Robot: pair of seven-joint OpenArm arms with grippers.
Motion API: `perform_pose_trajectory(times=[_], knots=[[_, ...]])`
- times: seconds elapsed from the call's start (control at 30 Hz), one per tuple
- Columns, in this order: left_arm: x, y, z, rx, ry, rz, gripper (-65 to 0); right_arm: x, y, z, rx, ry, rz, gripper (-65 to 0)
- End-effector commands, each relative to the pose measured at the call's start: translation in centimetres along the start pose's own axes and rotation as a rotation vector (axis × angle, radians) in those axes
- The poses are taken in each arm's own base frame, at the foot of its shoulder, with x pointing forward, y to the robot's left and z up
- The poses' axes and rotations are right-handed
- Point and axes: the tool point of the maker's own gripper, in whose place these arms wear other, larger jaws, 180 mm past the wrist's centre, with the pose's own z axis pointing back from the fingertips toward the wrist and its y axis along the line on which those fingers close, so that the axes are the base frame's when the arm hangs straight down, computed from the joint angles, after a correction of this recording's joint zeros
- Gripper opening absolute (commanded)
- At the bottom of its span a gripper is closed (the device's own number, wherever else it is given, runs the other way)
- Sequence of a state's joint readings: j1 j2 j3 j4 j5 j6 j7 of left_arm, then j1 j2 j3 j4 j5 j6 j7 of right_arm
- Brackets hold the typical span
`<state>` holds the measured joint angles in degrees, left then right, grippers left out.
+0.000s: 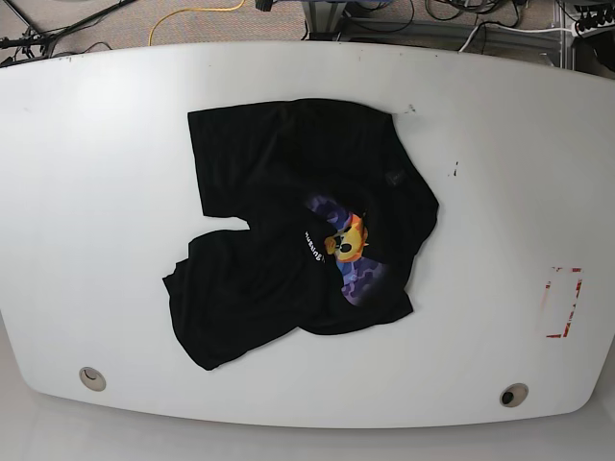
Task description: Fold the T-shirt properly
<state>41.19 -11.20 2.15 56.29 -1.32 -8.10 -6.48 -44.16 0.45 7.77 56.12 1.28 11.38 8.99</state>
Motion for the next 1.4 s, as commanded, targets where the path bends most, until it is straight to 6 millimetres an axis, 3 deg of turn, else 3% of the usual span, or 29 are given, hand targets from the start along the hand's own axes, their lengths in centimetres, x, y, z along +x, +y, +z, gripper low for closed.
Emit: perform_pose_trajectory(times=[0.0,0.07,0.33,0.4,1.07,1.37], knots=[[-0.5,0.1,0.9,0.003,-0.005,-0.009,-33.9,-0.1,0.0,0.8,0.0,-0.015,0.005,-60.5],[0.6,-0.2,1.1,0.003,-0.04,-0.007,-33.6,0.3,-0.1,1.4,-0.005,-0.032,0.008,-60.6],[1.7,-0.5,2.0,0.002,-0.082,-0.01,-33.8,1.5,-0.1,2.9,-0.006,-0.075,0.022,-60.8],[2.3,0.2,3.0,0.024,-0.102,-0.008,-33.5,1.4,0.1,3.9,-0.005,-0.078,0.025,-60.6],[4.0,0.2,9.1,0.057,-0.181,-0.016,-33.0,4.6,1.4,9.8,-0.015,-0.18,0.024,-60.6],[4.6,0.1,10.8,0.061,-0.199,-0.018,-32.9,6.0,1.6,11.5,-0.017,-0.204,0.036,-60.6]])
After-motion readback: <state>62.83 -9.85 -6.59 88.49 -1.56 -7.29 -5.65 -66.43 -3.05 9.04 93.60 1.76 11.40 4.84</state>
